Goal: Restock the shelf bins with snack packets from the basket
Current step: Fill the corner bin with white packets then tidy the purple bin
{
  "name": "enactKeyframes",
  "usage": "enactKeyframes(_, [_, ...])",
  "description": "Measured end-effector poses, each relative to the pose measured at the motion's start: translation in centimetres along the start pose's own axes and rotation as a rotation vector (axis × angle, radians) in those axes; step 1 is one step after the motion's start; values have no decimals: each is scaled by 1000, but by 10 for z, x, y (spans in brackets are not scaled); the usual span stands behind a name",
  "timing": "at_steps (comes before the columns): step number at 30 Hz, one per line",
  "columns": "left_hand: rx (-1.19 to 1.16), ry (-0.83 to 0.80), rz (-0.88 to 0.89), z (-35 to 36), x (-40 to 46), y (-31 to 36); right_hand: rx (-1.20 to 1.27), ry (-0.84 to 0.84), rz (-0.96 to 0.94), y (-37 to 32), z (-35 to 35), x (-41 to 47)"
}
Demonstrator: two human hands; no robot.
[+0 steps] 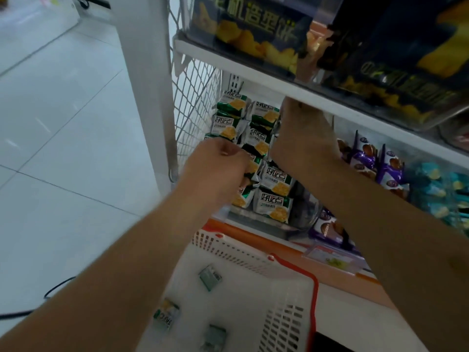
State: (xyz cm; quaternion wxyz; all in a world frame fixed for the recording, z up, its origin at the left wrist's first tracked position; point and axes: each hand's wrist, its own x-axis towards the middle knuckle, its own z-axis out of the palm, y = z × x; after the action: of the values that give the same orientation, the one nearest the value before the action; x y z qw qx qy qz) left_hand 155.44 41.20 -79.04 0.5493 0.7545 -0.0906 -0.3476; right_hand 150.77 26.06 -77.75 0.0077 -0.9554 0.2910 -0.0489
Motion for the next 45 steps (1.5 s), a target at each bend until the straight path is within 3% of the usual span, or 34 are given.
enactKeyframes(3, [9,-213,-78,-16,-21,7,346,-3,-170,-8,-8,-55])
enactKeyframes(6, [224,-420,-195,-26,-35,-9,616,-231,-220,-10,8,-106])
enactKeyframes(10, [603,-521,-395,-28,-38,-87,361,-695,-254,-20,75,-142])
enactKeyframes(13, [843,-509,-363,-24,-41,-174,121,-966,-226,-18,147,-169])
enactKeyframes(16, [982,-501,-450,-22,-42,-254,-14,-899,-180,-14,218,-192])
enactKeyframes(20, [1071,-502,-523,-12,-31,-343,194,-1054,62,-21,308,-219])
enactKeyframes(25, [1224,-544,-492,5,-19,-417,252,-950,1,-23,380,-241])
enactKeyframes(29, [1201,-479,-519,10,-13,-445,192,-903,-18,-27,402,-247])
enactKeyframes(35, [1267,-445,-359,6,-10,-457,24,-882,-71,-11,389,-257])
enactKeyframes(38, [1293,-435,-339,6,-6,-457,122,-955,155,13,376,-272])
enactKeyframes(42, [1082,-358,-371,25,-2,-444,465,-1091,935,35,382,-287])
enactKeyframes(45, [939,-405,-468,51,-5,-443,553,-1294,1139,32,390,-301])
